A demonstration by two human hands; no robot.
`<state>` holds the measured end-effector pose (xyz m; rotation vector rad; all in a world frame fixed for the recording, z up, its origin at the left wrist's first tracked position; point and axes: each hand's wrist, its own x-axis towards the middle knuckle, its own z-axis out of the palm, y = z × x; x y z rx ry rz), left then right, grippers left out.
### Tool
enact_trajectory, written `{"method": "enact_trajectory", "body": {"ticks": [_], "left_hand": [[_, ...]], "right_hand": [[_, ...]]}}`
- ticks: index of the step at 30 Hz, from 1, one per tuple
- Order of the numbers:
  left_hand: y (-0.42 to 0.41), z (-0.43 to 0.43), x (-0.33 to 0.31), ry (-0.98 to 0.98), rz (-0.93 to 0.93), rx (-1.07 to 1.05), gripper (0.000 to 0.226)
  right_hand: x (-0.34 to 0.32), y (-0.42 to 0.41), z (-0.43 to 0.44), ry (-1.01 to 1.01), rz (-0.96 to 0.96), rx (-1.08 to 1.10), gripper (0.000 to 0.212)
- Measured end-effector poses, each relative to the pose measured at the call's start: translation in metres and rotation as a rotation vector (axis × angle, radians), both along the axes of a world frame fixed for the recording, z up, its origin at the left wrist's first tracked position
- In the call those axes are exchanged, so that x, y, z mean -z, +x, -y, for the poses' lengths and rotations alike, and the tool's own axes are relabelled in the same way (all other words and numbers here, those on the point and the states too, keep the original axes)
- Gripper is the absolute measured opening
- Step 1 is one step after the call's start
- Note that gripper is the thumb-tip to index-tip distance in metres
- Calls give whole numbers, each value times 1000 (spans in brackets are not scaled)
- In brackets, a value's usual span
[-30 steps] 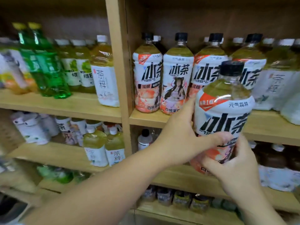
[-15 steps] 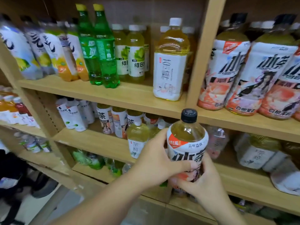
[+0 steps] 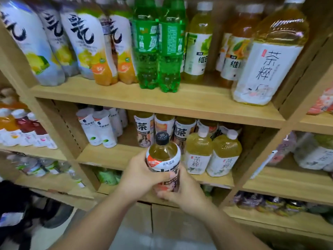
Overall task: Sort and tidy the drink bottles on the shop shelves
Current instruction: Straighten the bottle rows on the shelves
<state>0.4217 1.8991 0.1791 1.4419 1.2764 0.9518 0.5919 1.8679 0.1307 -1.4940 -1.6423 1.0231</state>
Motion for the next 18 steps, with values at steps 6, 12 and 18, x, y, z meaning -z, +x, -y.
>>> {"method": "enact_trajectory", "body": {"ticks": [6,12,18], "left_hand": [[-40,-51,29,-33,64,9,76],[-55,-92,49,-56,60,21,80],[-64,-122,62,-48,-23,56,75]], "right_hand": [[21,-43,-54,-38,90,35,87],[36,-68,-90,-110,17,152,82],[57,-84,-114,-102,47,255,70]]}}
